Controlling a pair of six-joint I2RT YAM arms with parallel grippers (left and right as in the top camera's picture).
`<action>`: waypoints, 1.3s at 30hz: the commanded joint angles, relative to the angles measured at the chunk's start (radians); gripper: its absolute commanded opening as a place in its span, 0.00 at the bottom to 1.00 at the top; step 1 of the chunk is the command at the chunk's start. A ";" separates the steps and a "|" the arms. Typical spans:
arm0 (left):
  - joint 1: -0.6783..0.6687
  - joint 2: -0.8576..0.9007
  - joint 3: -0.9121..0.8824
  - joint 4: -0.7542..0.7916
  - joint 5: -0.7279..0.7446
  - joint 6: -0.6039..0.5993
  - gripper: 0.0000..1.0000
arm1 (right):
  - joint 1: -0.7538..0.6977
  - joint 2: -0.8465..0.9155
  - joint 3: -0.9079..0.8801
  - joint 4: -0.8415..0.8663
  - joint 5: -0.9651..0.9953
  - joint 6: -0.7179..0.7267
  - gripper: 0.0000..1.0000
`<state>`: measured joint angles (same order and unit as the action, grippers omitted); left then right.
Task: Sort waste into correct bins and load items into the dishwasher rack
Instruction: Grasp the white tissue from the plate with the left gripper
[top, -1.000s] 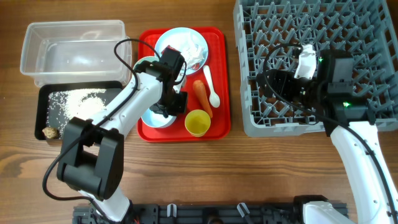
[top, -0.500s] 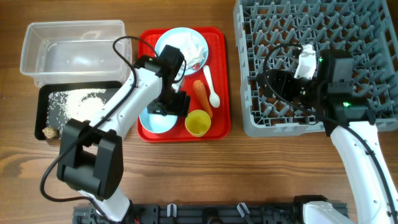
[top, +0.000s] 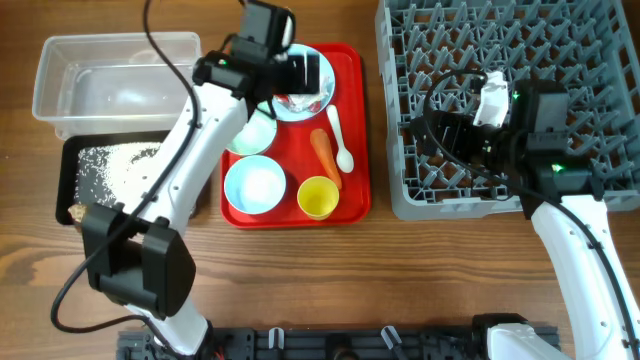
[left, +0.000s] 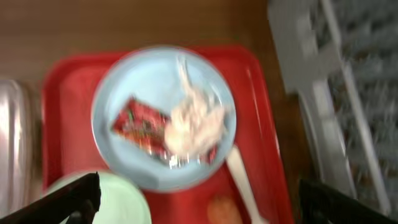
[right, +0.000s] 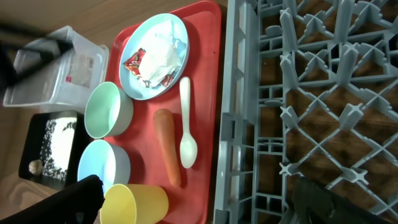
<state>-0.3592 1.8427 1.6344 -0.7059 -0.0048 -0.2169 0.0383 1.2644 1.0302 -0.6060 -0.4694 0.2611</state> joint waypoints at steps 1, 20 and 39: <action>0.038 0.108 0.016 0.134 -0.039 -0.028 1.00 | 0.003 0.013 0.008 0.000 0.011 0.001 0.99; 0.036 0.385 0.016 0.224 -0.038 -0.048 1.00 | 0.003 0.013 0.008 -0.002 0.010 0.028 0.99; 0.036 0.430 0.016 0.288 -0.031 0.003 0.04 | 0.003 0.013 0.008 -0.002 0.010 0.027 0.99</action>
<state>-0.3222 2.2490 1.6489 -0.4332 -0.0357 -0.2214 0.0383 1.2648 1.0302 -0.6064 -0.4694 0.2764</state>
